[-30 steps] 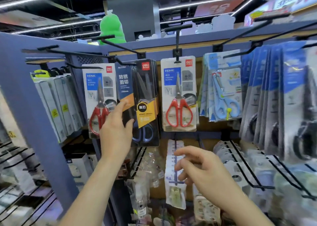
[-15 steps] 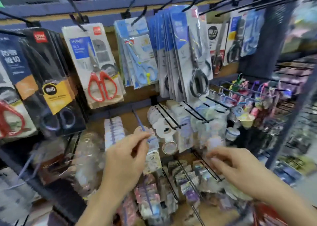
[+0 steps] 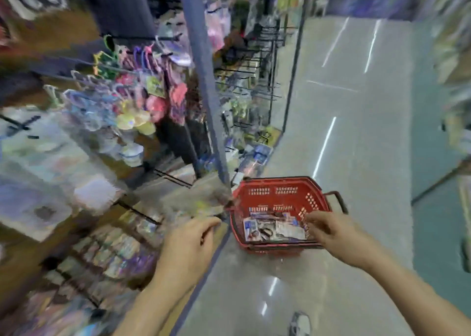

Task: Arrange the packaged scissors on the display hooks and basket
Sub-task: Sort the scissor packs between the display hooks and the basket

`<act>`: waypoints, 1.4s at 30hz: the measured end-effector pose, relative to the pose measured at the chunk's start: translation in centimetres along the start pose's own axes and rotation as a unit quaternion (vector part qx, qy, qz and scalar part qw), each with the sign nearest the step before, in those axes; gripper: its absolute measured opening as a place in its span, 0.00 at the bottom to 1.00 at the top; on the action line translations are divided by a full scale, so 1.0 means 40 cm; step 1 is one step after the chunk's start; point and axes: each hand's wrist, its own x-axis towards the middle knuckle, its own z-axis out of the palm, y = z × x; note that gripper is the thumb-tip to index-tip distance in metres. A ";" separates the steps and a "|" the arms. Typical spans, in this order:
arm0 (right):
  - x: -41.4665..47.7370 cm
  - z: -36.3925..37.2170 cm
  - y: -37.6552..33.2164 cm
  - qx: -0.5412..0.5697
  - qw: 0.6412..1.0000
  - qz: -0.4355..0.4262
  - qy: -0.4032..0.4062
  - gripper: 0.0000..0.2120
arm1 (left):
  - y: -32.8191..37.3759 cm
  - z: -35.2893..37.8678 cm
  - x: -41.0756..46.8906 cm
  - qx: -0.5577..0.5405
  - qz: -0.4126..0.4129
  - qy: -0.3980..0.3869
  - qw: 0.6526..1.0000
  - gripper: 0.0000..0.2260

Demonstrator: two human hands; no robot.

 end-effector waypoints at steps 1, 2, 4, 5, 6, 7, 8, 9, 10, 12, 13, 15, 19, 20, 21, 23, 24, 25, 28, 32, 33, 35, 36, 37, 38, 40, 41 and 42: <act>0.014 -0.002 0.065 0.021 0.999 0.034 0.001 0.12 | 0.015 0.067 0.036 -0.008 -0.010 -0.033 0.999 0.10; 0.031 -0.001 0.125 0.041 0.997 0.060 0.005 0.13 | 0.028 0.134 0.073 -0.018 -0.019 -0.059 0.998 0.11; 0.065 0.005 0.229 0.069 0.992 0.104 0.001 0.15 | 0.041 0.264 0.138 -0.030 -0.035 -0.107 0.993 0.11; 0.084 0.010 0.273 0.075 0.989 0.131 -0.002 0.15 | 0.043 0.324 0.165 -0.034 -0.048 -0.130 0.990 0.12; 0.106 0.017 0.315 0.082 0.984 0.158 -0.006 0.16 | 0.042 0.382 0.192 -0.042 -0.065 -0.151 0.986 0.13; 0.130 0.027 0.355 0.093 0.979 0.180 -0.011 0.16 | 0.038 0.437 0.217 -0.057 -0.089 -0.171 0.980 0.14; 0.159 0.040 0.390 0.105 0.975 0.197 -0.015 0.15 | 0.032 0.489 0.242 -0.076 -0.115 -0.185 0.973 0.15; 0.192 0.054 0.419 0.115 0.970 0.211 -0.020 0.15 | 0.022 0.536 0.263 -0.093 -0.144 -0.193 0.966 0.16; 0.228 0.071 0.443 0.123 0.966 0.224 -0.029 0.15 | 0.009 0.580 0.284 -0.103 -0.169 -0.200 0.960 0.16; 0.313 0.110 0.483 0.138 0.961 0.237 -0.037 0.15 | -0.026 0.660 0.331 -0.102 -0.210 -0.220 0.947 0.16; 0.362 0.134 0.500 0.147 0.959 0.241 -0.041 0.14 | -0.050 0.700 0.355 -0.101 -0.232 -0.230 0.940 0.15; 0.466 0.197 0.537 0.160 0.954 0.250 -0.046 0.13 | -0.108 0.789 0.410 -0.119 -0.269 -0.240 0.925 0.14; 0.685 0.371 0.626 0.163 0.947 0.269 -0.067 0.17 | -0.249 1.008 0.532 -0.116 -0.288 -0.268 0.912 0.16; 0.738 0.421 0.651 0.162 0.945 0.273 -0.078 0.19 | -0.288 1.069 0.556 -0.104 -0.282 -0.282 0.911 0.17; 0.792 0.475 0.681 0.156 0.945 0.273 -0.090 0.21 | -0.327 1.135 0.578 -0.087 -0.273 -0.299 0.910 0.18; 0.896 0.589 0.749 0.138 0.947 0.264 -0.122 0.23 | -0.412 1.281 0.603 -0.052 -0.255 -0.342 0.903 0.20; 0.945 0.652 0.791 0.131 0.947 0.258 -0.138 0.24 | -0.455 1.359 0.612 -0.039 -0.241 -0.365 0.898 0.21; 0.993 0.717 0.833 0.129 0.946 0.255 -0.150 0.25 | -0.496 1.439 0.619 -0.027 -0.224 -0.387 0.894 0.21; 1.125 0.908 0.967 0.110 0.944 0.254 -0.181 0.28 | -0.591 1.673 0.633 0.000 -0.160 -0.415 0.896 0.18; 1.249 1.097 1.106 0.063 0.938 0.265 -0.212 0.26 | -0.640 1.926 0.650 0.025 -0.135 -0.451 0.882 0.17; 1.272 1.135 1.131 0.043 0.941 0.257 -0.217 0.27 | -0.652 1.983 0.648 0.028 -0.136 -0.461 0.876 0.18; 1.305 1.200 1.168 -0.019 0.944 0.238 -0.226 0.35 | -0.664 2.064 0.646 0.039 -0.152 -0.461 0.874 0.23; 1.316 1.220 1.179 -0.037 0.940 0.248 -0.231 0.39 | -0.667 2.090 0.649 0.037 -0.165 -0.449 0.877 0.25; 1.326 1.234 1.190 -0.043 0.936 0.262 -0.230 0.43 | -0.668 2.107 0.657 0.027 -0.192 -0.437 0.878 0.25; 1.336 1.246 1.205 -0.030 0.931 0.283 -0.227 0.48 | -0.665 2.114 0.671 0.006 -0.234 -0.426 0.874 0.24; 1.357 1.239 1.220 0.041 0.920 0.316 -0.227 0.55 | -0.664 2.114 0.701 -0.056 -0.330 -0.402 0.852 0.19; 1.363 1.234 1.233 0.106 0.908 0.340 -0.223 0.54 | -0.662 2.109 0.714 -0.089 -0.365 -0.392 0.840 0.17; 1.364 1.227 1.237 0.186 0.886 0.362 -0.222 0.48 | -0.657 2.098 0.720 -0.119 -0.389 -0.388 0.827 0.15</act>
